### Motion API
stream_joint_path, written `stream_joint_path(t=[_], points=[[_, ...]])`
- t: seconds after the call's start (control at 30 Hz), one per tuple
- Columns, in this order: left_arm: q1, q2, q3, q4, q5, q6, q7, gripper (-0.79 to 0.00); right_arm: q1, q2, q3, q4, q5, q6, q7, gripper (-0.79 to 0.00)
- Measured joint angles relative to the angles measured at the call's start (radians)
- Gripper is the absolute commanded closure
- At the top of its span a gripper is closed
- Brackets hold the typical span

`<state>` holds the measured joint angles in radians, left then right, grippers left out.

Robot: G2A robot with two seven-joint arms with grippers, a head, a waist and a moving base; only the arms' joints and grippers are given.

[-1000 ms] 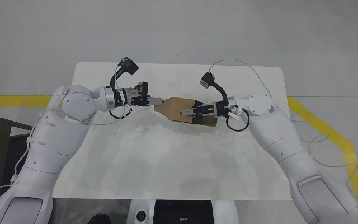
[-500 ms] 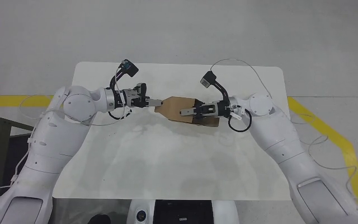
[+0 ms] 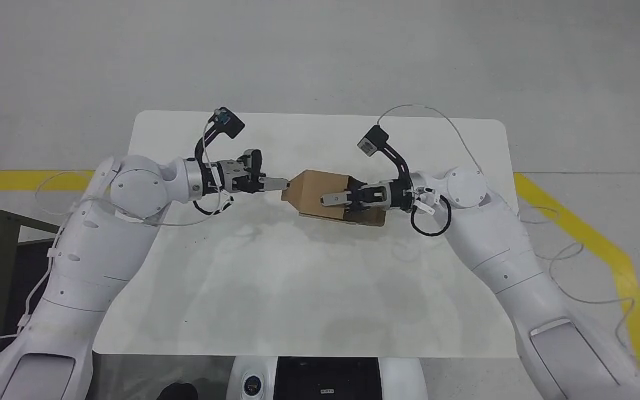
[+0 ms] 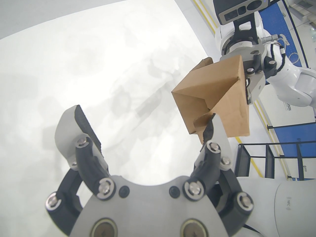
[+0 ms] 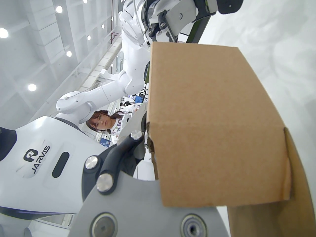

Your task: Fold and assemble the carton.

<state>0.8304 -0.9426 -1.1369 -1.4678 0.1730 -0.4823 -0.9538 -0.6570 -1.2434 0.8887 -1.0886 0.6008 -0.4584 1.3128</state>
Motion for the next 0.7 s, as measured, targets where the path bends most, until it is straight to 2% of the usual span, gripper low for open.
stream_joint_path(t=[0.7], points=[[0.006, -0.002, 0.017, -0.014, -0.079, -0.050, -0.014, -0.785, 0.003, -0.034, -0.027, -0.002, 0.114, -0.025, 0.024, 0.000]])
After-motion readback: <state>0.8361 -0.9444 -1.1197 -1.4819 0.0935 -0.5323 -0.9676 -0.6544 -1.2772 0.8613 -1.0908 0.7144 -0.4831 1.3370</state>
